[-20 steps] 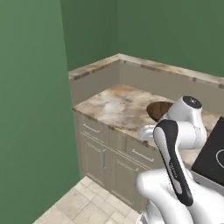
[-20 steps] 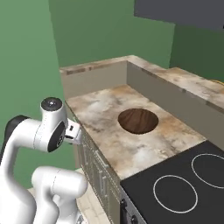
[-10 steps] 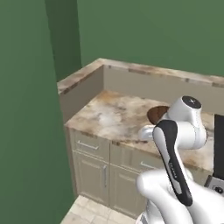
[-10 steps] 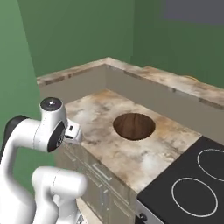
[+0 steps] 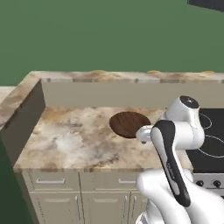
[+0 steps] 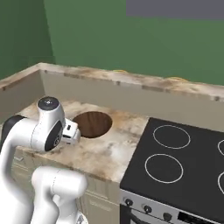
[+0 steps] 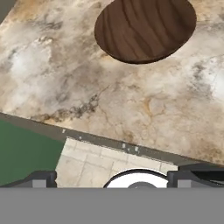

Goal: Pick the cup and bowl from the counter and place them on the counter next to the sink.

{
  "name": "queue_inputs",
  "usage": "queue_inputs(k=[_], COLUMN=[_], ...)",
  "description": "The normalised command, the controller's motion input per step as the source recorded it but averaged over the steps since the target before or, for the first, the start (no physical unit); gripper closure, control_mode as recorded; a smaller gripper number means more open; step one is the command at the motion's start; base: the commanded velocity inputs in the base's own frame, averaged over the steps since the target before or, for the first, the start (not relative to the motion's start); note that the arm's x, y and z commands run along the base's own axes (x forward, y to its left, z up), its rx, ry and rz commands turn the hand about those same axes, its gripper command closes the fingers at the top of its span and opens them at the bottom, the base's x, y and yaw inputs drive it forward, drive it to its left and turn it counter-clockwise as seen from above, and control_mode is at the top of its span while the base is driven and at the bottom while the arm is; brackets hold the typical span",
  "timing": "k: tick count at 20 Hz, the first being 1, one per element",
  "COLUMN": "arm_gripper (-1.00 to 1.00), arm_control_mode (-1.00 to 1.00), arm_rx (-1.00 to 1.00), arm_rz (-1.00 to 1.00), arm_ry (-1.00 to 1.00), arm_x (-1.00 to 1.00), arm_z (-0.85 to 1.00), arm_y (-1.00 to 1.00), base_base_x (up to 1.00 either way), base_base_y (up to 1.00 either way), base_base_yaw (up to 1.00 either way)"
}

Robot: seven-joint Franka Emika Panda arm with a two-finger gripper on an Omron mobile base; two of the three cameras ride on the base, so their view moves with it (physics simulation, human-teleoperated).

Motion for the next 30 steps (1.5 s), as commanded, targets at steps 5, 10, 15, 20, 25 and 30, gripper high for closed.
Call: queue_inputs(k=[5,10,15,20,25,30], arm_gripper=[-1.00,-1.00,-1.00,-1.00,-1.00,-1.00], arm_control_mode=[1.00,1.00,1.00,1.00,1.00,-1.00], arm_rx=[0.00,0.00,0.00,0.00,0.00,0.00], arm_rz=[0.00,0.00,0.00,0.00,0.00,0.00], arm_ry=[0.00,0.00,0.00,0.00,0.00,0.00], arm_x=[0.00,0.00,0.00,0.00,0.00,0.00], arm_z=[0.00,0.00,0.00,0.00,0.00,0.00], arm_y=[0.00,0.00,0.00,0.00,0.00,0.01], base_base_x=[0.40,0.36,0.02,0.00,0.00,0.00], base_base_y=[0.00,0.35,0.08,0.00,0.00,0.00], base_base_yaw=[-0.80,-0.44,-0.03,0.00,0.00,0.00])
